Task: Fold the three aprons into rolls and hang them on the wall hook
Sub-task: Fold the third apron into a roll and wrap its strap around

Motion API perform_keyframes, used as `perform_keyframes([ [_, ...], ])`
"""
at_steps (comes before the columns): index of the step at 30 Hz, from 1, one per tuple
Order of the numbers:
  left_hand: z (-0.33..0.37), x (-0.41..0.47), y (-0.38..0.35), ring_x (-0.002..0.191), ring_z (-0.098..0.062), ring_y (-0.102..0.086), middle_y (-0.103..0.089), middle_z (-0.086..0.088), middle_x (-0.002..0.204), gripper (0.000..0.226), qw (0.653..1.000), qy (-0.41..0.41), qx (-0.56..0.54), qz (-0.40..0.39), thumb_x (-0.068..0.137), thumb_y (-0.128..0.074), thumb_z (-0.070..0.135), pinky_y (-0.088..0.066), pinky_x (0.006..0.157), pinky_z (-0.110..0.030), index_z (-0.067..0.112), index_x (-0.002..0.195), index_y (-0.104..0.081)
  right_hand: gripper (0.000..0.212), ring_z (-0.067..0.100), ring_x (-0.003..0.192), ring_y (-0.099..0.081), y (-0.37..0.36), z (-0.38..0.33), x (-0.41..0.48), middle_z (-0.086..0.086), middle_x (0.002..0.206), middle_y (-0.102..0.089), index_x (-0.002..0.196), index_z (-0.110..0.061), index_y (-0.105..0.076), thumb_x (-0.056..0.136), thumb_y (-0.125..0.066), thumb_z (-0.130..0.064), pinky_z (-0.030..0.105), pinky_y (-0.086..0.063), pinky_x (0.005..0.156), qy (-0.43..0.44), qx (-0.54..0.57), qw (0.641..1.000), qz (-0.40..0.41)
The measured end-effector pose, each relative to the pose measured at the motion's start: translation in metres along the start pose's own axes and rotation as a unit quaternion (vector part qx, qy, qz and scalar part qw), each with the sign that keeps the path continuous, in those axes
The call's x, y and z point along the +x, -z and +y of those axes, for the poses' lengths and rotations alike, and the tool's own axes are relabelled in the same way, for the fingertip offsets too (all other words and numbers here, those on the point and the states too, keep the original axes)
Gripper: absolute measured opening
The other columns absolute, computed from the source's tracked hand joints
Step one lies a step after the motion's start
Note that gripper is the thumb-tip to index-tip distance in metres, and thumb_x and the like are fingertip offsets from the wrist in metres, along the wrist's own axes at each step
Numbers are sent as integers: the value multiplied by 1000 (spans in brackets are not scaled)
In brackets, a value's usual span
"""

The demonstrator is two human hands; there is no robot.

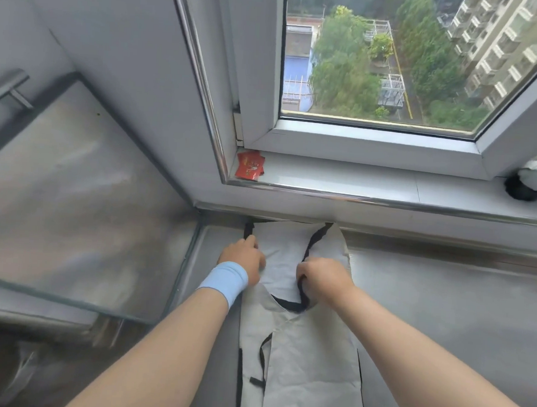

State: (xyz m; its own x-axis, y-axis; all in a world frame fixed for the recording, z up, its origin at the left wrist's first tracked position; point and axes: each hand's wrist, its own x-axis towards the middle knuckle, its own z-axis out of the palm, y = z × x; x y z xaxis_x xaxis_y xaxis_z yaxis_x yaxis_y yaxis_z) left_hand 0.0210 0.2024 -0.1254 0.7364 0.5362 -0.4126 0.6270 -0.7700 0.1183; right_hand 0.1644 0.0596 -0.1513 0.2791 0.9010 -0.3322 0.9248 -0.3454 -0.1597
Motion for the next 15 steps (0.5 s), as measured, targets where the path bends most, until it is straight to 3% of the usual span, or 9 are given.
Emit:
perform_keyframes([
  [2,-3,3,5,114,-25,-48,-41,4,129,33,1000,-1,-8,-5,88,-52,19,-43,95,-33,36,112,-66,26,24,94,-64,9,0,5,-4,99,-70,96,-28,-71,83,-51,-17,32,-51,74,-39,102,992,70],
  [4,-5,5,12,116,-25,-47,-41,4,132,34,1000,-13,-2,2,90,-49,22,-42,97,-34,36,117,-64,18,19,88,-65,30,2,10,-5,91,-73,89,-25,-72,83,-57,-20,30,-50,77,-103,261,945,169],
  [8,-4,9,38,115,-21,-49,-41,3,130,34,999,-24,28,22,88,-55,31,-42,92,-32,36,122,-61,17,21,60,-67,99,6,24,1,69,-73,69,-16,-66,80,-54,-18,36,-54,63,-193,555,774,235],
  [10,-2,13,49,111,-21,-53,-45,2,124,33,999,-2,-31,39,87,-57,32,-45,89,-32,34,120,-61,15,24,64,-71,131,7,33,8,76,-74,75,-14,-62,85,-52,-14,41,-55,65,-196,643,700,241],
  [12,1,16,59,110,-24,-57,-52,-2,121,28,980,47,-176,80,90,-54,24,-47,94,-33,27,117,-62,10,20,77,-73,154,10,44,7,88,-73,91,-12,-63,93,-53,-14,40,-54,74,-189,688,642,282],
  [13,1,18,62,109,-26,-58,-55,-4,122,28,962,76,-239,104,91,-51,16,-47,96,-35,23,116,-61,15,18,86,-71,160,13,49,6,98,-71,107,-12,-63,95,-55,-16,40,-54,81,-184,695,630,293],
  [14,0,18,64,109,-27,-58,-57,-6,122,30,947,101,-282,120,91,-47,9,-47,97,-36,20,116,-59,34,17,96,-68,162,16,53,5,112,-67,128,-13,-54,95,-56,-18,40,-54,90,-187,680,648,288],
  [15,-1,19,64,109,-28,-58,-59,-9,122,33,936,124,-307,120,90,-45,4,-47,97,-37,17,118,-56,56,18,105,-64,161,18,54,6,127,-60,146,-18,-37,93,-56,-18,41,-51,96,-195,637,696,269],
])
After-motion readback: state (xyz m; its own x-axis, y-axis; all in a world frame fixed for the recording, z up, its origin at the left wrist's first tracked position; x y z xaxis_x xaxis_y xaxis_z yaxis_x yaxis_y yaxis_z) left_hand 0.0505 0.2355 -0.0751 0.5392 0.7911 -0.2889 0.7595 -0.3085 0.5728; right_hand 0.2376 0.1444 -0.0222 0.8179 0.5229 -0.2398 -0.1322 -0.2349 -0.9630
